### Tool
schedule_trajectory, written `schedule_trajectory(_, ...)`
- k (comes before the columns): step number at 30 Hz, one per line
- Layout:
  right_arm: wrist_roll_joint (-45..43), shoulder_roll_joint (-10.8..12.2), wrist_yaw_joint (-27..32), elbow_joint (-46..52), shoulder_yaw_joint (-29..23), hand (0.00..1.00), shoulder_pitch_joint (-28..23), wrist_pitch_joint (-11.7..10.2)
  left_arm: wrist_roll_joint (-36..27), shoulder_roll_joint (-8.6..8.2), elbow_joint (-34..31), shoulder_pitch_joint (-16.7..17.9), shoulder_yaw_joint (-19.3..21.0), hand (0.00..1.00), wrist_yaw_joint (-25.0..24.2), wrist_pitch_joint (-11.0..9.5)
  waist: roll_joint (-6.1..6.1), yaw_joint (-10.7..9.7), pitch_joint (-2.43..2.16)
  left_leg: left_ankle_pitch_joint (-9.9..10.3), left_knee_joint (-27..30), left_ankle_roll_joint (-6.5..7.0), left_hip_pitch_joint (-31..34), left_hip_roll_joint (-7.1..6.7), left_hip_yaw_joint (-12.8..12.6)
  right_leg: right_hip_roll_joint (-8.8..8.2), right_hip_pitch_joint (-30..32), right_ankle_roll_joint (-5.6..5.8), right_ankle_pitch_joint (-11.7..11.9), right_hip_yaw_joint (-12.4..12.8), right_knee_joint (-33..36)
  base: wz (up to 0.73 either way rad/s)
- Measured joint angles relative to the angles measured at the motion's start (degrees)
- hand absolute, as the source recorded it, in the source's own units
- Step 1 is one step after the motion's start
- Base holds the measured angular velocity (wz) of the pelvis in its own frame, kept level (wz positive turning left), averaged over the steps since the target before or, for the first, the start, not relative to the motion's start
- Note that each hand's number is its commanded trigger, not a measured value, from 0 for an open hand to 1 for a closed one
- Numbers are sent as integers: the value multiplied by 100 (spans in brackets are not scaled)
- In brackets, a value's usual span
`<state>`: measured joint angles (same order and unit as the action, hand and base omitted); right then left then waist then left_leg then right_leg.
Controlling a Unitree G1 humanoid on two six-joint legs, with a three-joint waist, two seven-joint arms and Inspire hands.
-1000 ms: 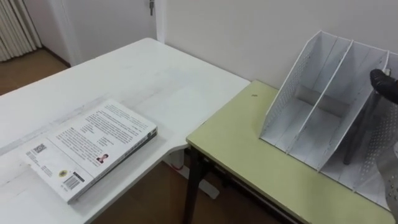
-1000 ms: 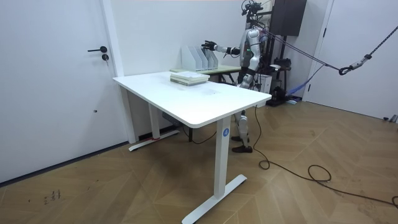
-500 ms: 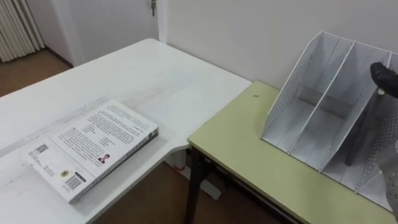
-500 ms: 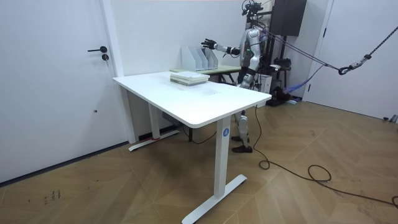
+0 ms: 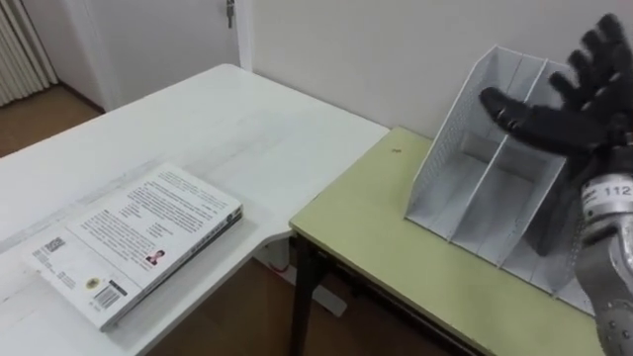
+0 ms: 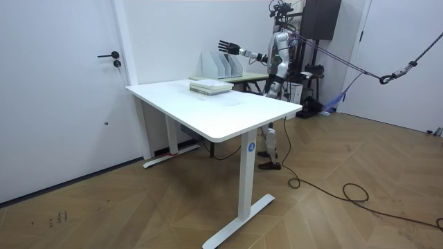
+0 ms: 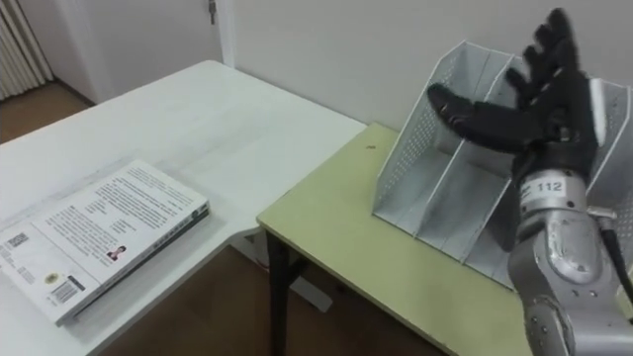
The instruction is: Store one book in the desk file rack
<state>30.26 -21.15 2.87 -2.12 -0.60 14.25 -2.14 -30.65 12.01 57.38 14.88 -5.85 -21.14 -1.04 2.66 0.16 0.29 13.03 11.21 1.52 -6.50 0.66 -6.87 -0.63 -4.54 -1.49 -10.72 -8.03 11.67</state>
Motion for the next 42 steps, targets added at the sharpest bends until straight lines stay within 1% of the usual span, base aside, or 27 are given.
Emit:
schedule_trajectory(1, 104, 0, -386, 132, 86, 0, 1, 69, 33, 6, 0, 7, 6, 0, -37, 0, -4, 17, -2, 0, -13, 0, -5, 2, -13, 6, -24, 2, 2, 9, 10, -4)
schedule_trajectory(2, 147, -1, -582, 189, 138, 0, 2, 76, 45, 11, 0, 3, 6, 0, -49, 0, -4, 24, -2, 0, -21, 0, -9, 4, -20, 11, -33, 4, 10, 9, 2, -4)
schedule_trajectory(4, 359, -2, -1411, 282, 393, 0, 10, 81, 91, 41, 0, -17, -5, 0, -88, 4, 3, 48, -9, -1, -29, -1, -17, 21, -64, 55, -49, 0, 18, 11, -1, -4)
schedule_trajectory(5, 411, -2, -1606, 282, 468, 0, 8, 90, 91, 47, 0, -17, -6, 0, -95, 9, -3, 58, -5, 0, -28, -1, -18, 29, -70, 61, -51, -1, 26, 13, -3, -4)
schedule_trajectory(7, 398, -3, -2320, 283, 765, 0, 3, 184, 102, 82, 0, -32, -16, 0, -144, 28, -12, 100, 1, 6, -21, -12, -5, 61, -75, 60, -45, -1, 70, -4, -18, 0)
schedule_trajectory(9, 329, -25, -2781, 290, 976, 0, -32, 266, 146, 124, 4, -102, -46, 0, -192, 54, -7, 173, -1, 10, -33, -18, -4, 66, -66, 61, -46, -3, 71, 3, -18, 0)
schedule_trajectory(11, 268, -117, -3218, 301, 1193, 0, -177, 336, 148, 195, 6, -165, -136, 0, -222, 133, -16, 224, 5, 11, -43, -21, -8, 70, -61, 65, -47, -3, 71, 6, -16, 0)
schedule_trajectory(13, -170, -138, -3702, 277, 1466, 0, -329, 490, 144, 232, 8, -263, -209, 0, -224, 254, 0, 336, -2, 11, -43, -21, 1, 69, -54, 62, -36, -6, 73, 6, -8, 0)
schedule_trajectory(15, -576, -116, -3980, 263, 1632, 0, -526, 574, 140, 263, 14, -338, -299, 0, -233, 300, -19, 371, 16, 11, -28, -21, 3, 68, -51, 57, -40, -7, 74, 6, 3, 2)
schedule_trajectory(17, -870, -106, -4219, 139, 1818, 0, -776, 592, 138, 280, 34, -395, -350, 0, -233, 340, 2, 476, 13, 11, -31, -21, 13, 67, -47, 55, -36, -7, 74, -3, 5, 0)
schedule_trajectory(18, -1133, -108, -4338, 17, 1921, 0, -944, 654, 140, 280, 31, -415, -347, 0, -233, 356, 25, 509, 5, 12, -36, -21, 22, 67, -51, 56, -33, -7, 74, -4, 5, 0)
schedule_trajectory(19, -1458, -105, -4443, -70, 1991, 0, -1056, 785, 140, 285, 31, -415, -347, 0, -233, 359, 42, 517, 2, 12, -34, -20, 36, 65, -50, 50, -27, -7, 74, -12, 5, 0)
schedule_trajectory(20, -1565, -105, -4491, -138, 2007, 0, -1093, 818, 144, 288, 31, -415, -343, 0, -233, 361, 46, 520, 3, 12, -31, -20, 47, 63, -49, 49, -24, -7, 74, -18, 1, 4)
schedule_trajectory(23, -1844, -62, -4481, -923, 1997, 0, -1280, 808, 139, 290, 29, -412, -344, 0, -228, 357, 64, 517, -7, 15, 24, -15, 72, 52, -38, 44, -43, -10, 75, -49, -8, 7)
schedule_trajectory(26, -2393, 29, -4339, -1810, 1893, 0, -1478, 755, 146, 270, 43, -408, -346, 0, -201, 351, 23, 490, 3, 18, 53, -11, 103, 43, -29, 12, -33, -9, 76, -100, -3, 5)
schedule_trajectory(28, -2905, 167, -4137, -2791, 1651, 0, -1656, 713, 154, 251, 57, -407, -333, 0, -193, 345, -22, 495, 0, 17, 63, -10, 106, 36, -11, -3, -41, -6, 74, -144, -8, 6)
schedule_trajectory(29, -2963, 168, -4082, -2986, 1601, 0, -1709, 714, 153, 248, 62, -404, -333, 0, -190, 344, -35, 491, 4, 17, 65, -9, 108, 34, -9, -7, -40, -5, 73, -153, -9, 4)
schedule_trajectory(30, -3011, 173, -3974, -3356, 1483, 0, -1791, 700, 150, 245, 63, -387, -334, 0, -169, 339, -71, 475, 5, 17, 77, -9, 133, 30, 9, -11, -33, -5, 72, -166, -18, 5)
schedule_trajectory(32, -3057, 169, -3705, -3811, 1363, 0, -1905, 668, 153, 239, 67, -386, -334, 0, -114, 324, -83, 437, -17, 15, 95, -6, 173, 13, 58, -19, -18, -2, 68, -198, -27, 7)
schedule_trajectory(33, -3081, 194, -3521, -4234, 1268, 0, -1937, 585, 157, 236, 86, -392, -325, 0, -44, 311, -124, 431, -9, 14, 93, -6, 177, 12, 67, -20, -18, -3, 66, -210, -35, 4)
schedule_trajectory(34, -3112, 219, -3406, -4449, 1223, 0, -1939, 545, 170, 234, 106, -390, -303, 0, -19, 300, -107, 432, -26, 14, 92, -6, 173, 11, 66, -20, -23, -2, 65, -213, -39, 4)
schedule_trajectory(36, -3290, 357, -3020, -5152, 975, 0, -1965, 486, 336, 219, 108, -322, -112, 0, 83, 288, -114, 422, -35, 13, 98, -7, 169, 14, 57, -13, -43, -3, 65, -237, -94, 6)
schedule_trajectory(37, -3302, 383, -2934, -5248, 917, 0, -1998, 470, 337, 213, 108, -297, -70, 0, 95, 275, -105, 426, -39, 13, 103, -7, 169, 12, 57, -13, -46, -2, 65, -240, -99, 4)
schedule_trajectory(38, -3250, 451, -2779, -5475, 745, 0, -2009, 422, 359, 202, 127, -256, 8, 0, 114, 261, -97, 392, -28, 13, 105, -8, 173, -8, 64, -10, -61, -2, 65, -247, -114, 8)
schedule_trajectory(39, -3156, 540, -2590, -5780, 584, 0, -1982, 293, 387, 192, 243, -257, 27, 0, 164, 222, -101, 333, -20, 12, 95, -8, 171, -27, 90, -10, -94, 0, 64, -265, -133, 14)
schedule_trajectory(40, -3035, 608, -2398, -6012, 473, 0, -1996, 229, 414, 169, 328, -250, 89, 0, 212, 217, -102, 317, -23, 12, 74, -8, 158, -28, 92, -10, -140, 3, 64, -301, -182, 15)
schedule_trajectory(42, -2884, 705, -2166, -6282, 305, 0, -1998, 204, 501, 119, 341, -240, 230, 0, 281, 201, -101, 285, -21, 12, 19, -9, 99, -32, 90, -12, -155, 13, 57, -296, -200, 4)
